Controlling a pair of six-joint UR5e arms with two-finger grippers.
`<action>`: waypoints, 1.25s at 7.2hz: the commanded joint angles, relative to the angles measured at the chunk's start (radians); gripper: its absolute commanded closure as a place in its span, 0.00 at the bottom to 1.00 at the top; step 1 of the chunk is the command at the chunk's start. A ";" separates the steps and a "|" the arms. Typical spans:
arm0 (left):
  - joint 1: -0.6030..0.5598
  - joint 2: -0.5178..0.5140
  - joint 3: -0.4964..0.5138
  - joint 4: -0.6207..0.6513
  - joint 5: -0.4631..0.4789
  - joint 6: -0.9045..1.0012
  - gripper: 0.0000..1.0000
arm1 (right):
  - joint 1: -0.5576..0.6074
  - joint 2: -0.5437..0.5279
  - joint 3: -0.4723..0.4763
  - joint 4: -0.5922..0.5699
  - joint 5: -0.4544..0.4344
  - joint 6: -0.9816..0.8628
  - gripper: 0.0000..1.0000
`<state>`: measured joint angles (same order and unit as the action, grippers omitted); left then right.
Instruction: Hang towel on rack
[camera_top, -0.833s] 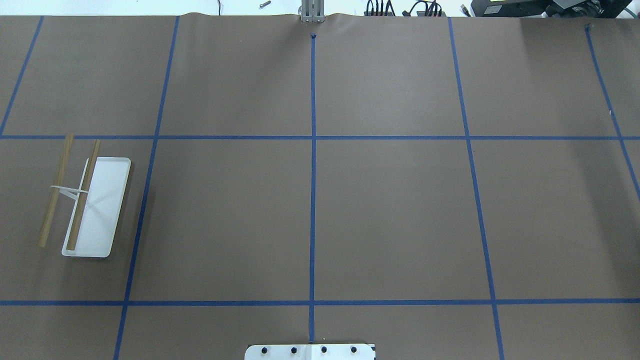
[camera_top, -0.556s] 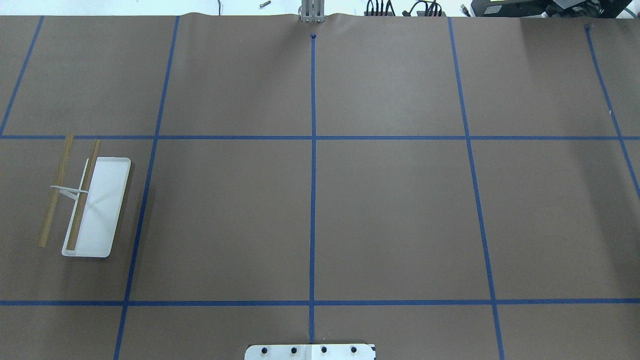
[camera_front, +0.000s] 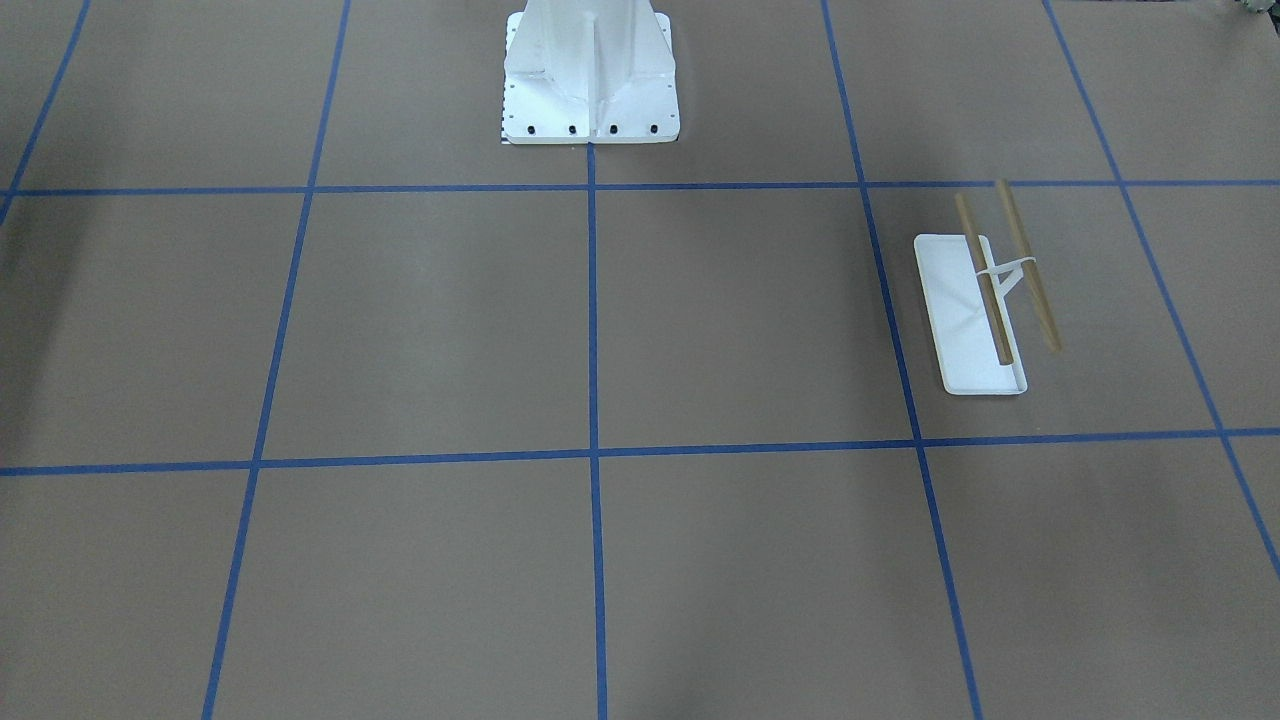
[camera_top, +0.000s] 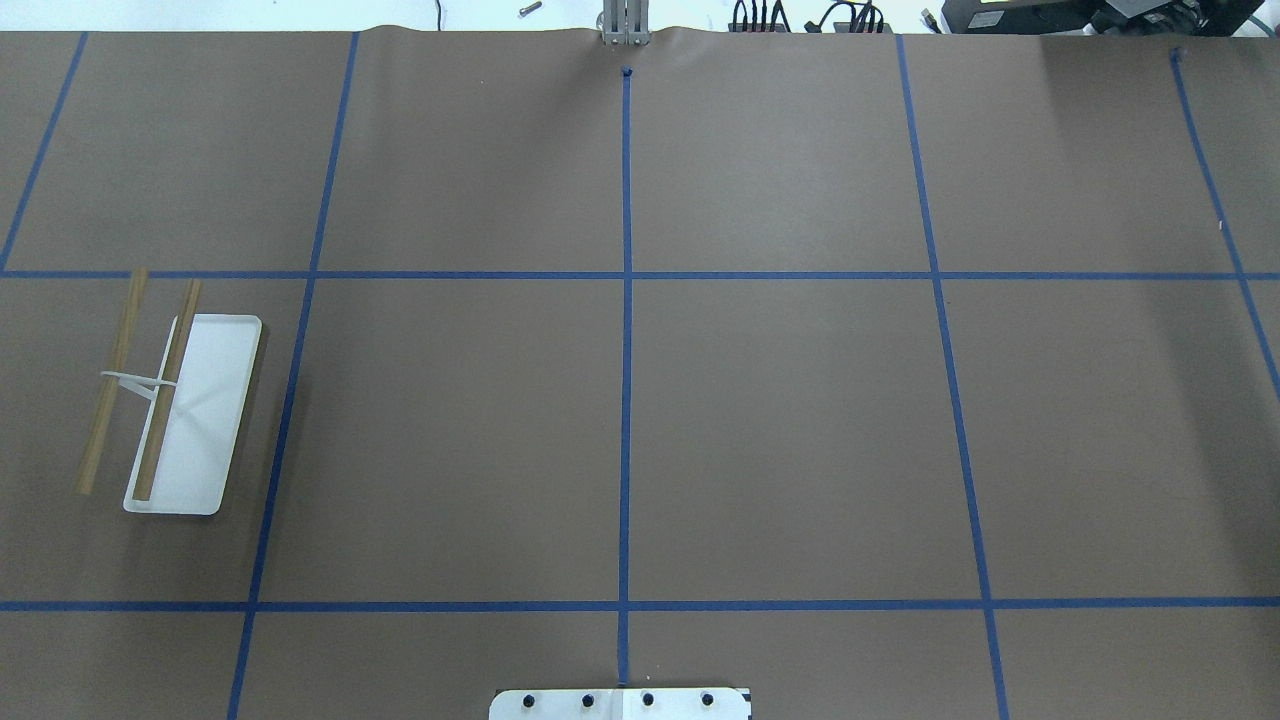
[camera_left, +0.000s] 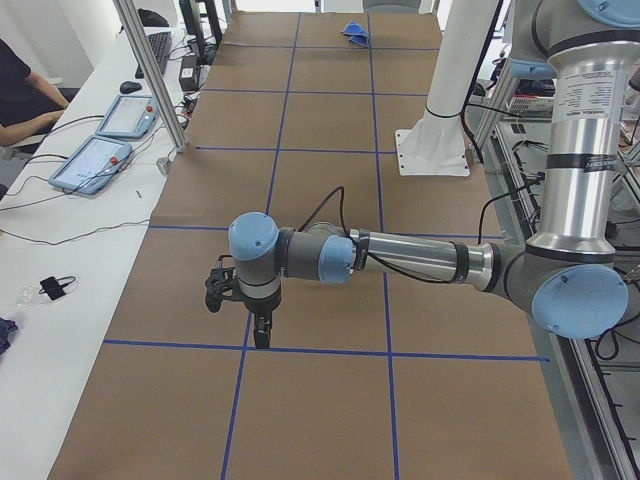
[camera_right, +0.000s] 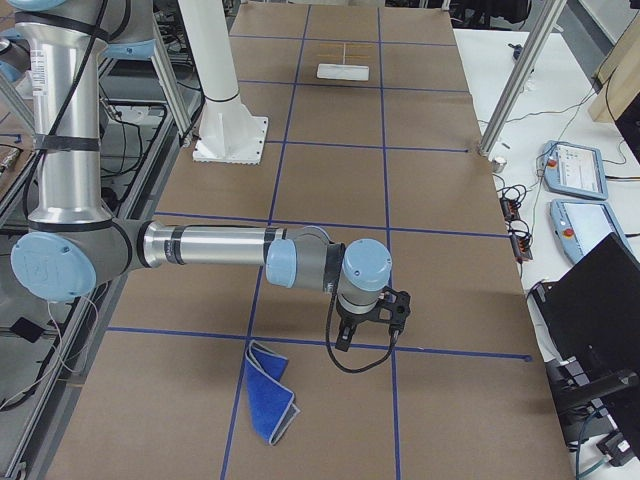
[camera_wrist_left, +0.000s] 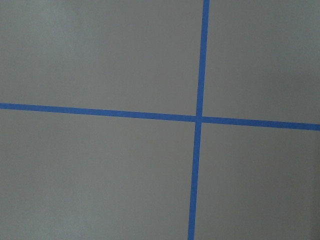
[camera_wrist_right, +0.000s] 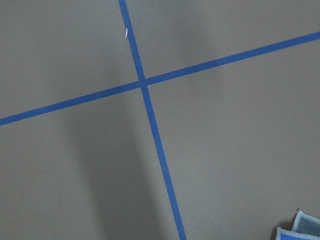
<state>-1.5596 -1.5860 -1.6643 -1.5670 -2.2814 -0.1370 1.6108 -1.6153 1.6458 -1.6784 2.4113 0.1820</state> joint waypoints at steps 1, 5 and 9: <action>0.001 0.000 0.021 -0.047 -0.004 -0.003 0.02 | 0.000 0.000 -0.007 0.002 -0.015 0.001 0.00; 0.000 0.000 0.015 -0.047 -0.006 -0.004 0.02 | -0.060 0.057 0.002 0.000 -0.061 0.013 0.00; 0.001 -0.009 0.012 -0.051 -0.004 -0.004 0.02 | -0.058 0.012 0.003 0.000 -0.060 0.017 0.00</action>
<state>-1.5587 -1.5897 -1.6522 -1.6148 -2.2862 -0.1411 1.5534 -1.5973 1.6499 -1.6772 2.3493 0.1964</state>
